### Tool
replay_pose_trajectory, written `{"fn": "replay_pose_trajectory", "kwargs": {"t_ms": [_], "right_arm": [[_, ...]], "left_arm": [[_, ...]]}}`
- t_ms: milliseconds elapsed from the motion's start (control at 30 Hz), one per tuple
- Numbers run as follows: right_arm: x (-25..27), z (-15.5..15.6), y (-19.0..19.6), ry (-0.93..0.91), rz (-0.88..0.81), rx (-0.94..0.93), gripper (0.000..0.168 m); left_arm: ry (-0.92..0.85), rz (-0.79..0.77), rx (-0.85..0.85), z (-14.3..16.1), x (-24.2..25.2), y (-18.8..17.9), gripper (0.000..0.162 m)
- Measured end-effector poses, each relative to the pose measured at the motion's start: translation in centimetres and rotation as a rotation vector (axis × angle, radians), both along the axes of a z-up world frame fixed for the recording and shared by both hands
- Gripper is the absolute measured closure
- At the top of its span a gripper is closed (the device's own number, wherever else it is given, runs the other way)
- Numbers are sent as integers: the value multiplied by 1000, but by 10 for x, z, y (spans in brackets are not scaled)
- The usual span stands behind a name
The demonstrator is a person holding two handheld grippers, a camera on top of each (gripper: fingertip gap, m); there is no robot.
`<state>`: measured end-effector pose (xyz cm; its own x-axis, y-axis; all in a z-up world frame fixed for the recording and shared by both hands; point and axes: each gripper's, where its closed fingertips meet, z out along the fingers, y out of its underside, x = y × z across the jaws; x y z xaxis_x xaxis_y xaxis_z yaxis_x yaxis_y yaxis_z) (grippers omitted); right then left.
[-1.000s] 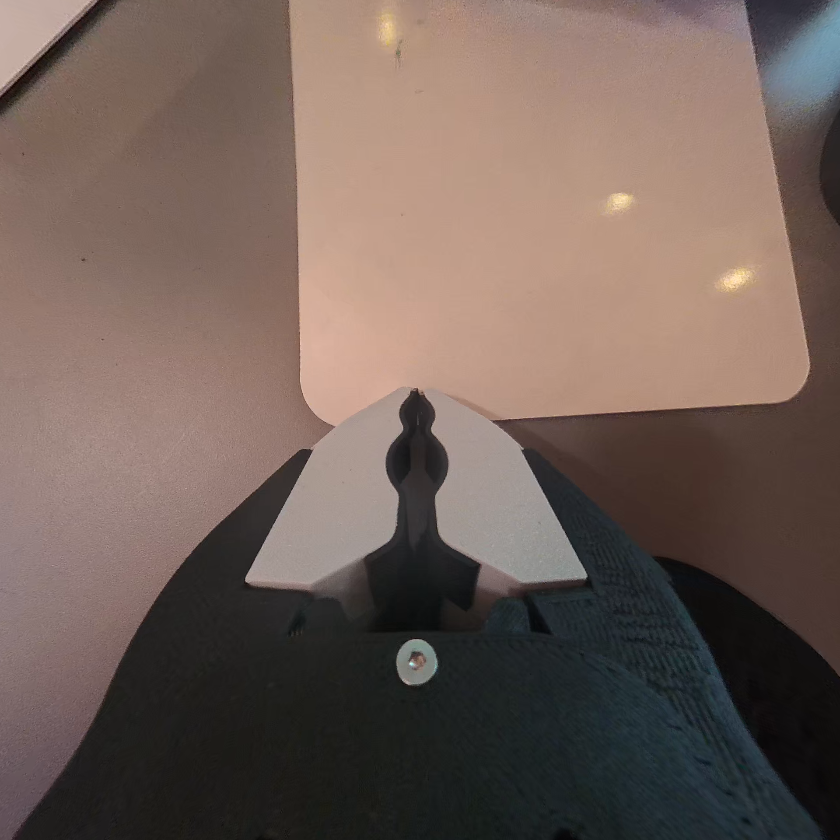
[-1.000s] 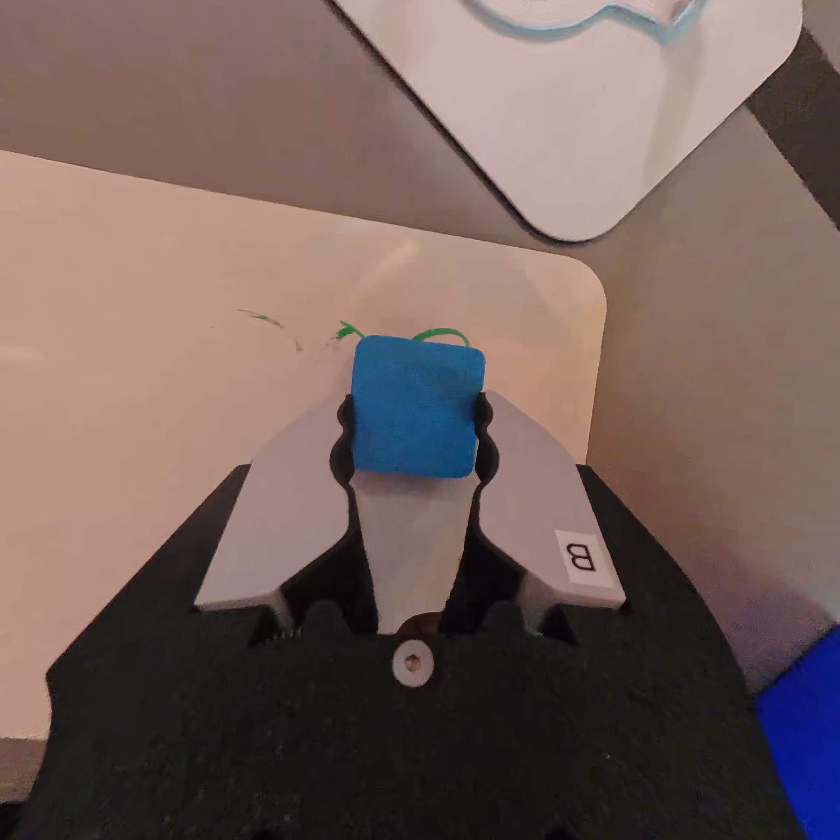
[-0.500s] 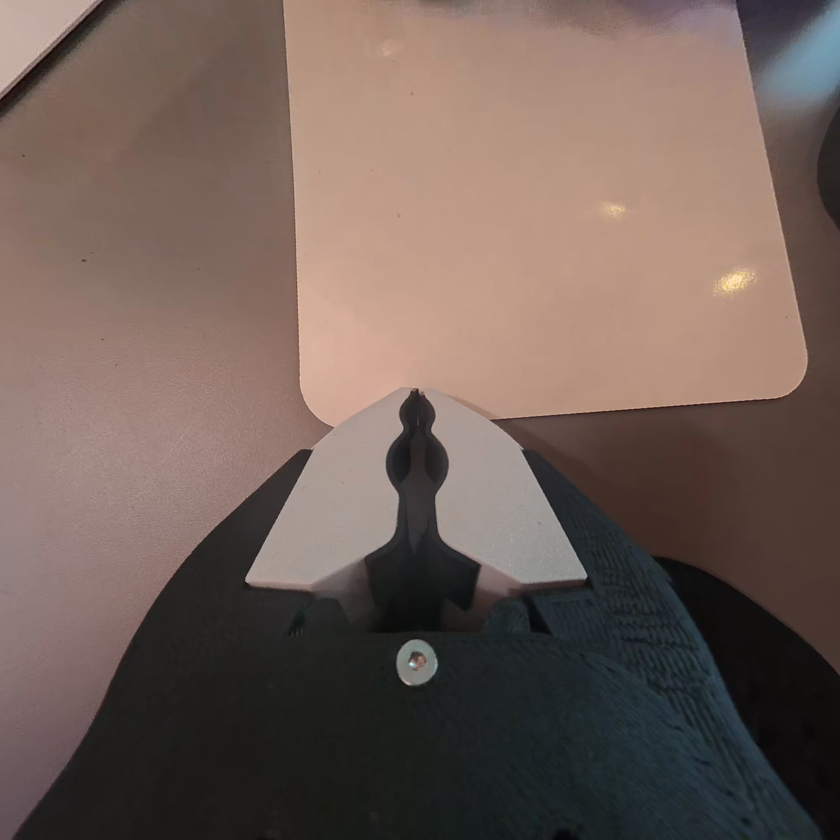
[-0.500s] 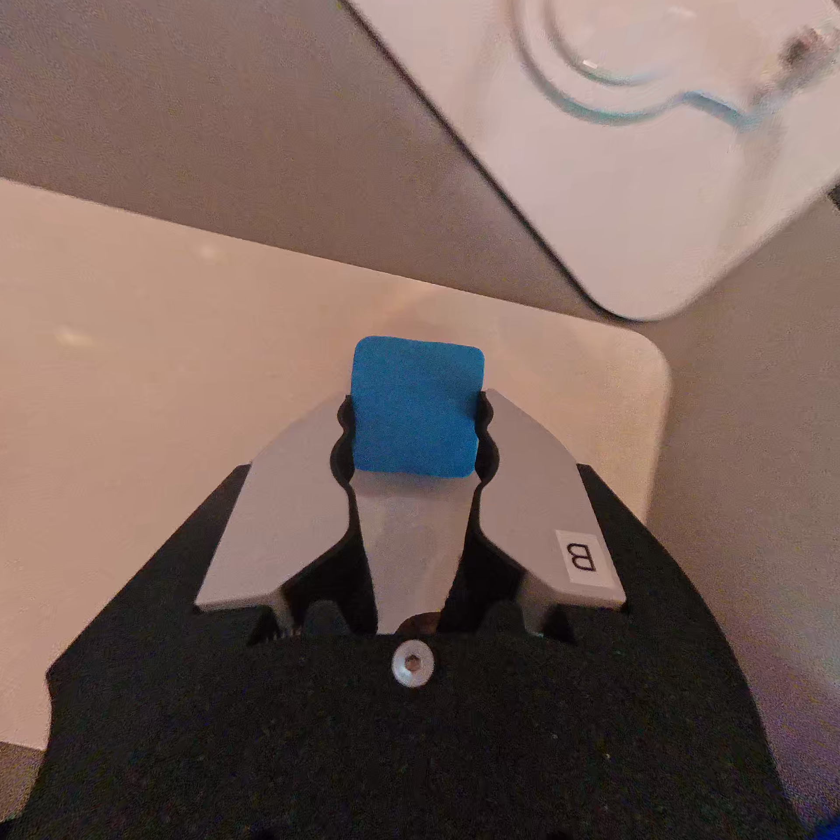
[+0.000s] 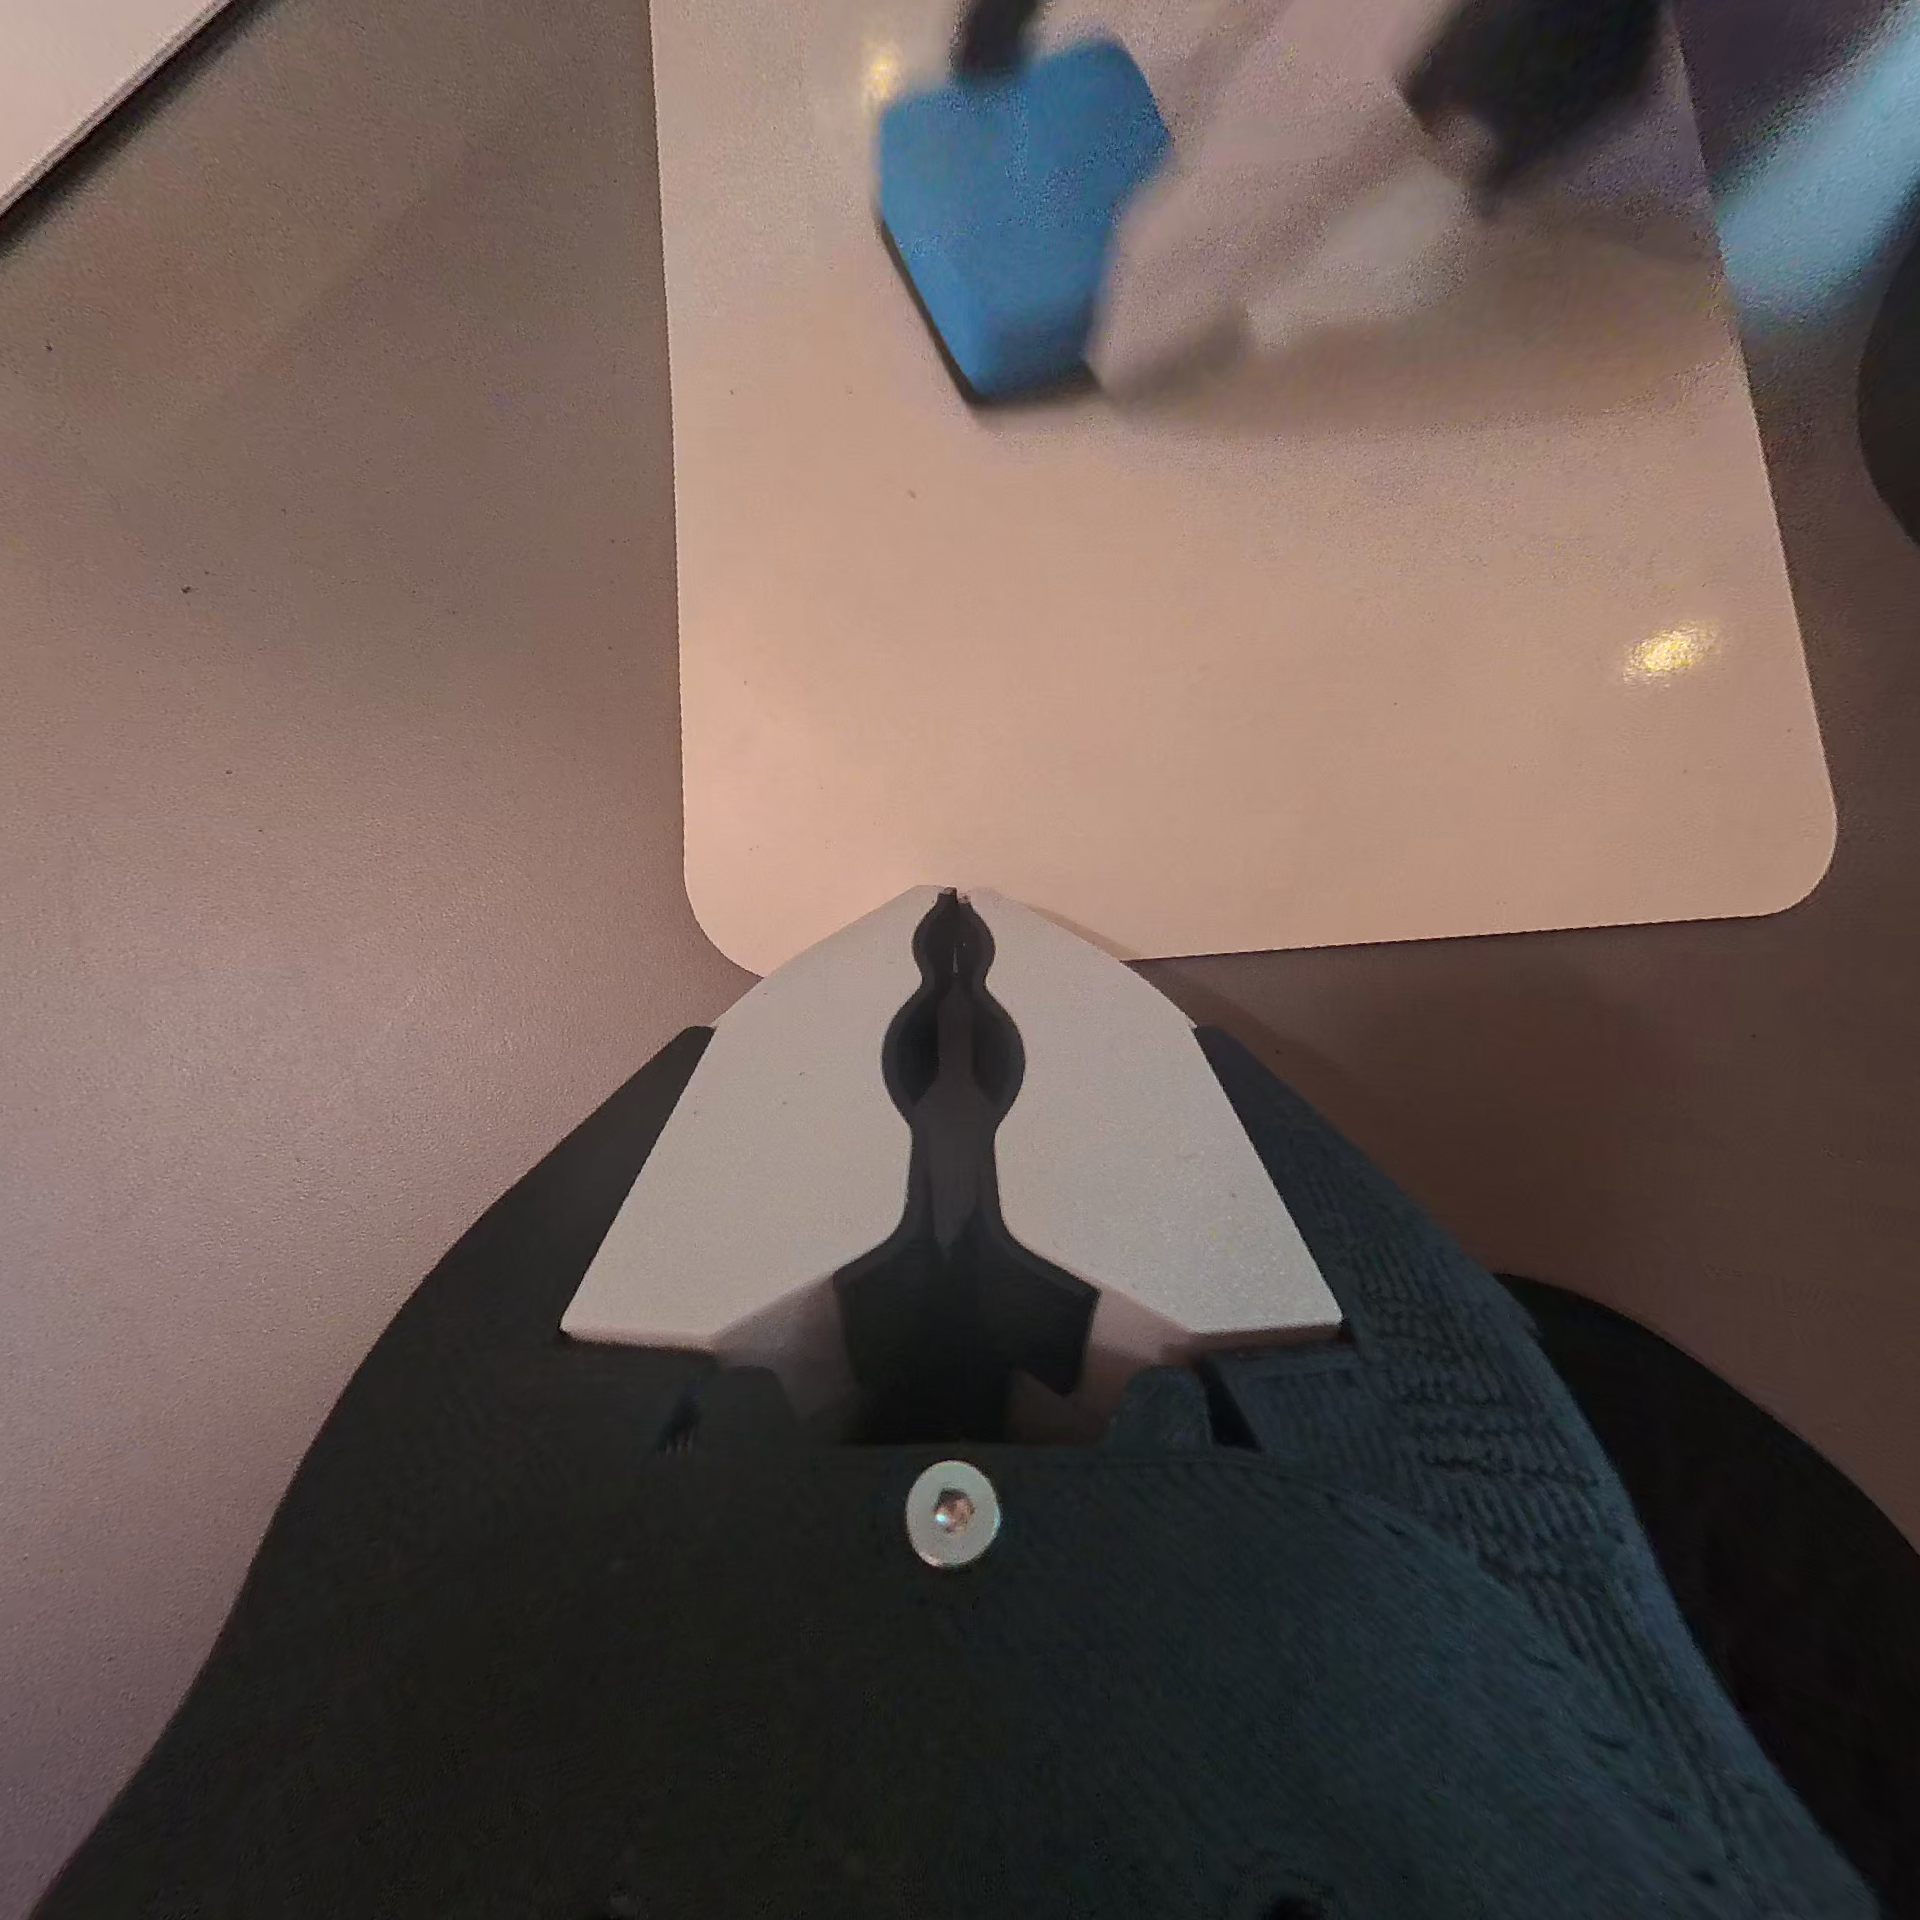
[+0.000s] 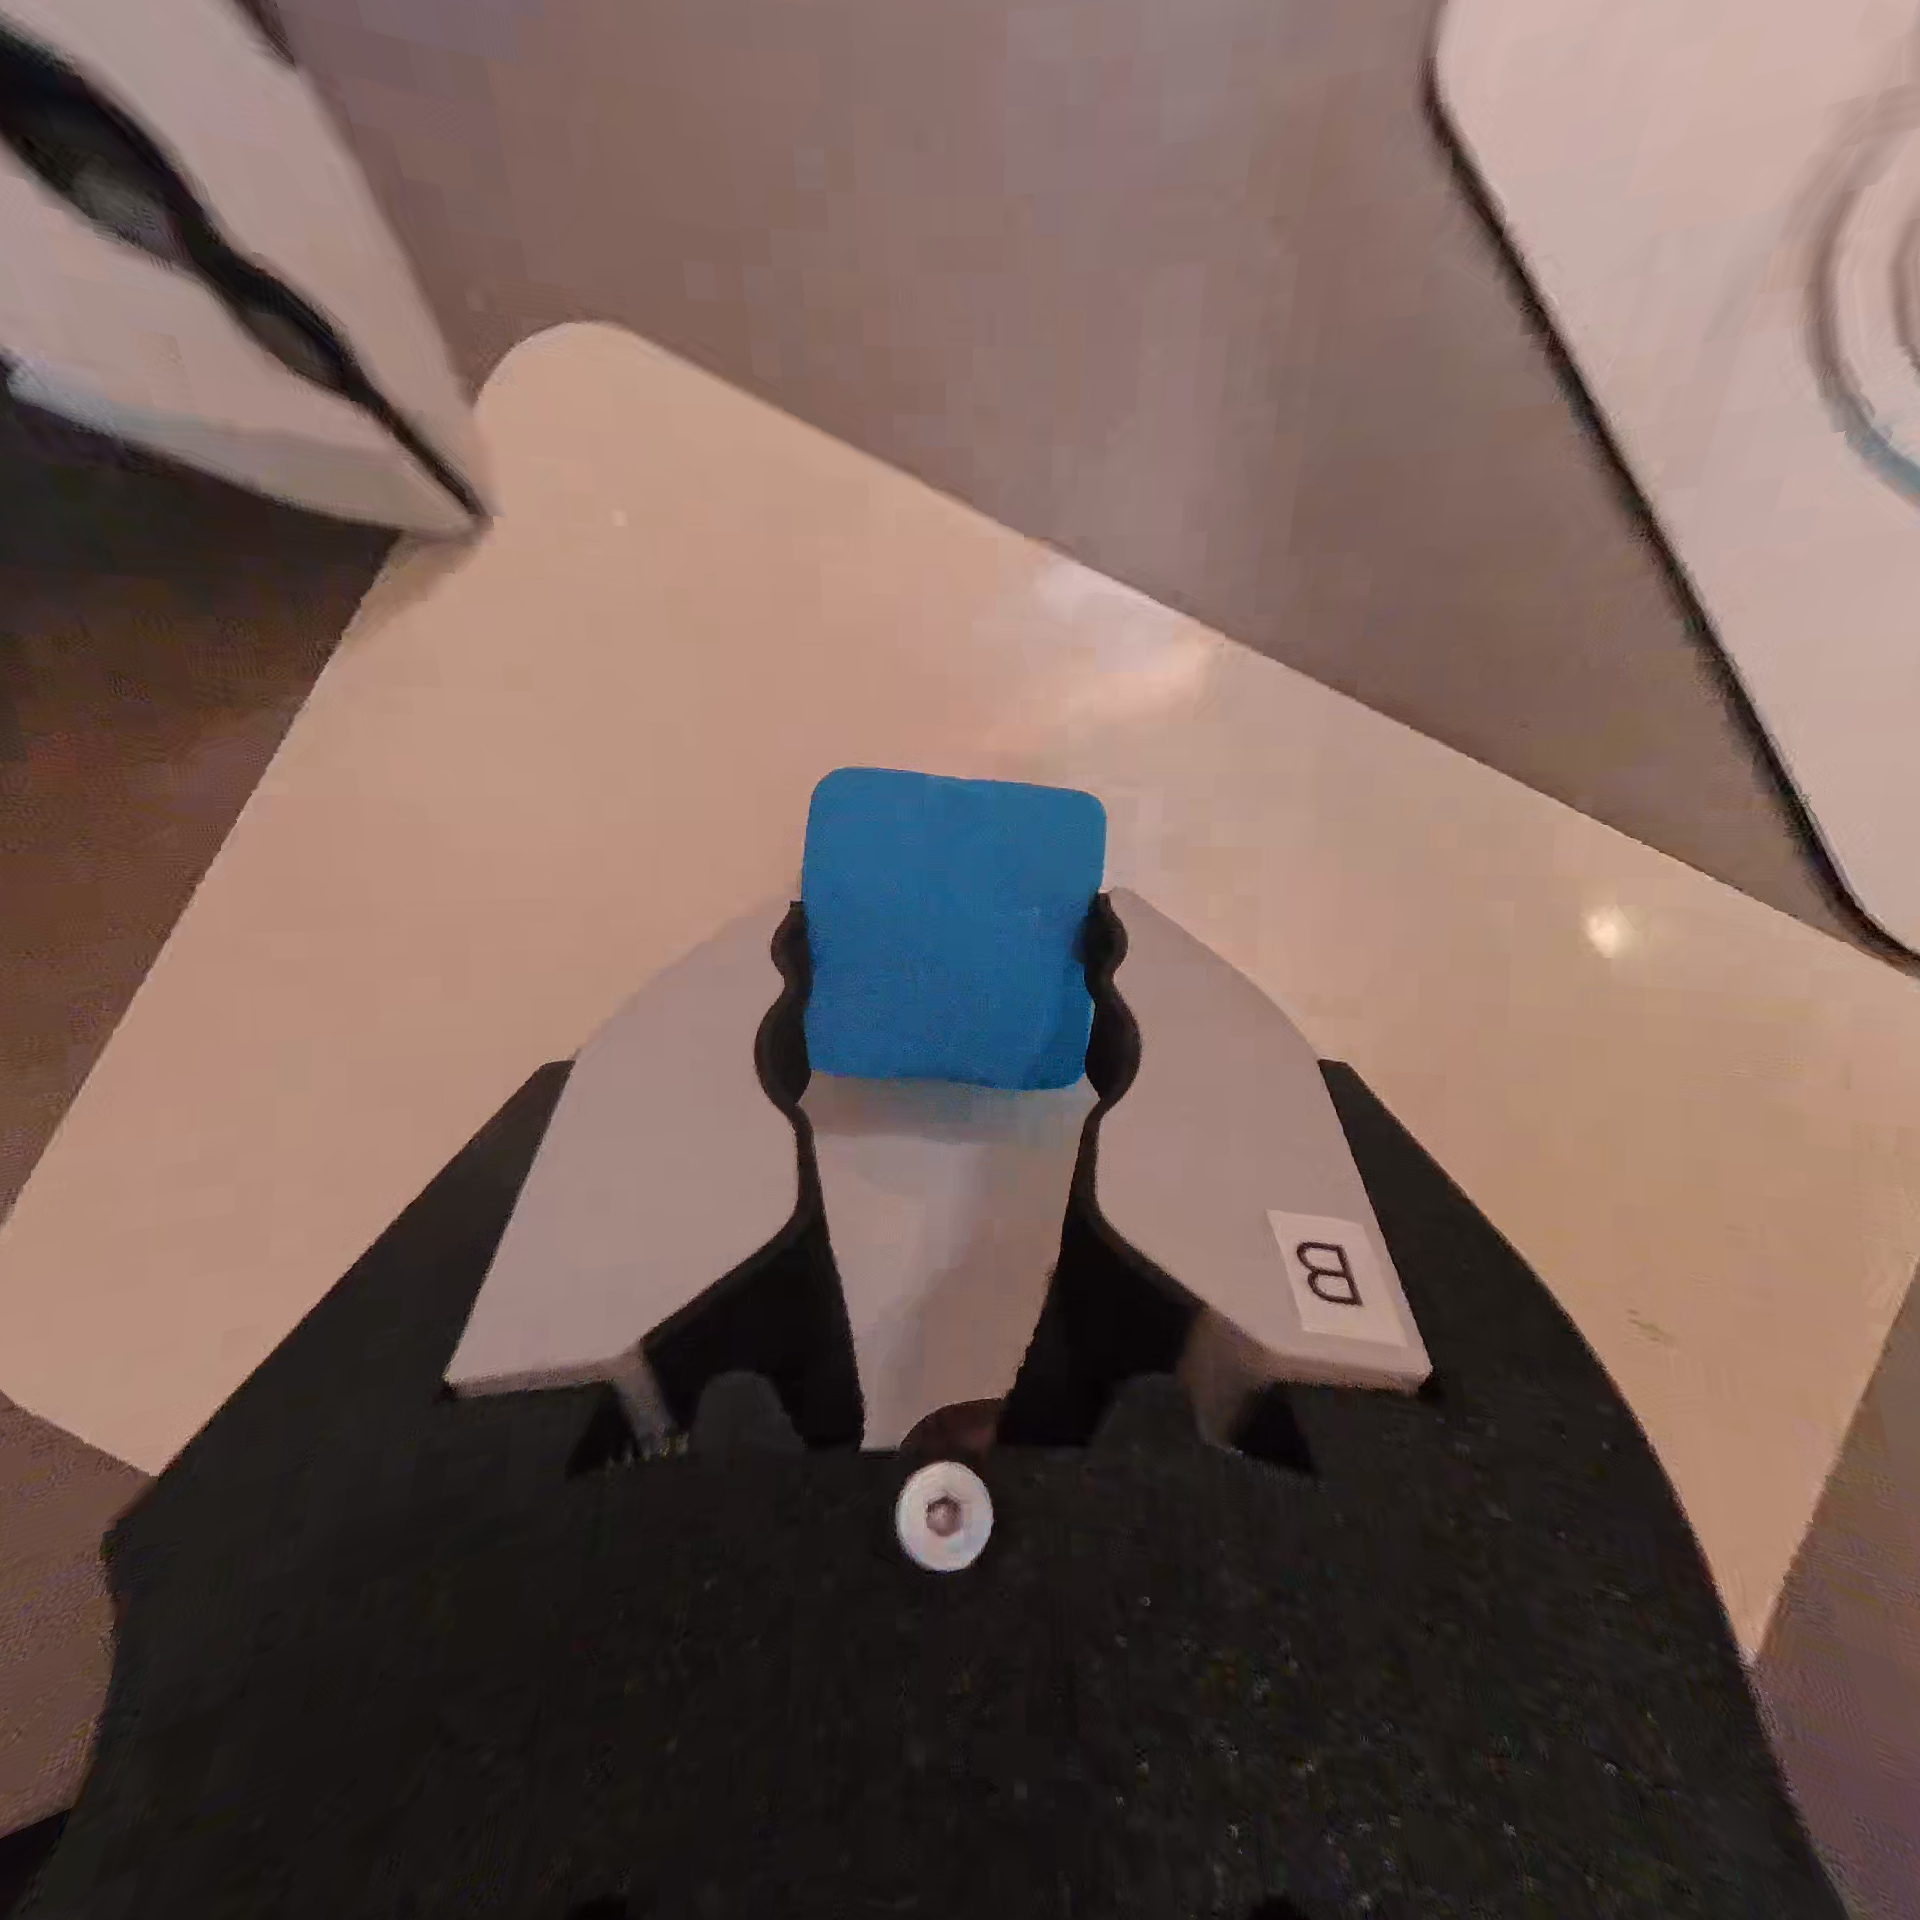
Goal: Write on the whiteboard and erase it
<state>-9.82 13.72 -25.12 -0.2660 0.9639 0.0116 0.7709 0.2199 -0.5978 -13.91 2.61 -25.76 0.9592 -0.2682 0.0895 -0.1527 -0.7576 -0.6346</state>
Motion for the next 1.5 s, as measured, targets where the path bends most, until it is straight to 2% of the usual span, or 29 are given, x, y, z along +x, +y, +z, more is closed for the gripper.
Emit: {"fn": "replay_pose_trajectory", "kwargs": {"t_ms": [33,67,200,233,267,300,333,400,500,533,567,600,633,733,767,800,833,867,1033,1100,1167,1233,1267,1367,1400,1500], "right_arm": [[6,0,-4,0,20,46,116],[11,0,3,1,-2,6,116],[43,-2,147,-12,-462,28,116],[50,-2,168,-20,-543,26,116],[51,-2,174,-29,-574,18,116],[48,-2,170,-36,-567,54,117],[37,-2,147,-25,-499,31,116],[9,-1,82,6,-343,13,116],[-20,1,-46,25,-11,4,116],[-21,1,-74,21,82,19,116],[-22,1,-80,22,119,42,116],[-23,1,-70,28,104,0,116],[-25,1,-37,41,14,4,116],[-4,-1,95,16,-342,56,116],[9,-2,127,4,-442,69,117],[14,-2,136,8,-474,31,116],[15,-2,134,16,-480,48,117],[12,-2,116,18,-431,46,117],[-1,0,-58,45,8,-31,116],[10,0,-95,31,78,-16,116],[24,1,-110,31,91,-46,116],[45,15,-111,74,39,-123,116],[57,34,-101,146,-26,-127,116],[130,98,-40,337,-308,-98,116],[164,110,-20,360,-407,-75,116],[277,104,41,259,-751,66,116]], "left_arm": [[2,1,0,0,0,0,161],[2,1,1,0,0,0,161],[4,-4,2,0,1,0,161],[6,-4,1,0,1,0,161],[5,-4,1,0,1,0,161],[2,-4,1,0,1,0,161],[-2,-3,1,0,1,0,161],[-4,-4,1,0,1,0,161],[1,-4,1,0,1,1,161],[-1,-4,0,0,1,1,161],[-2,-4,0,0,1,0,161],[-1,-4,0,0,1,0,160],[0,-5,0,0,1,0,161],[-3,-6,2,0,2,0,161],[-4,-6,1,0,2,0,161],[-4,-6,0,0,2,0,161],[-4,-7,0,0,2,0,161],[-4,-7,-1,0,2,0,161],[-1,-4,0,0,1,0,161],[-4,-2,-1,0,1,0,161],[0,-2,-2,0,2,0,160],[8,-4,-2,0,2,0,160],[7,-4,-2,1,2,-1,160],[8,-12,-7,0,2,-2,161],[8,-15,-9,0,2,-2,161],[12,-16,-12,0,2,-2,161]]}}
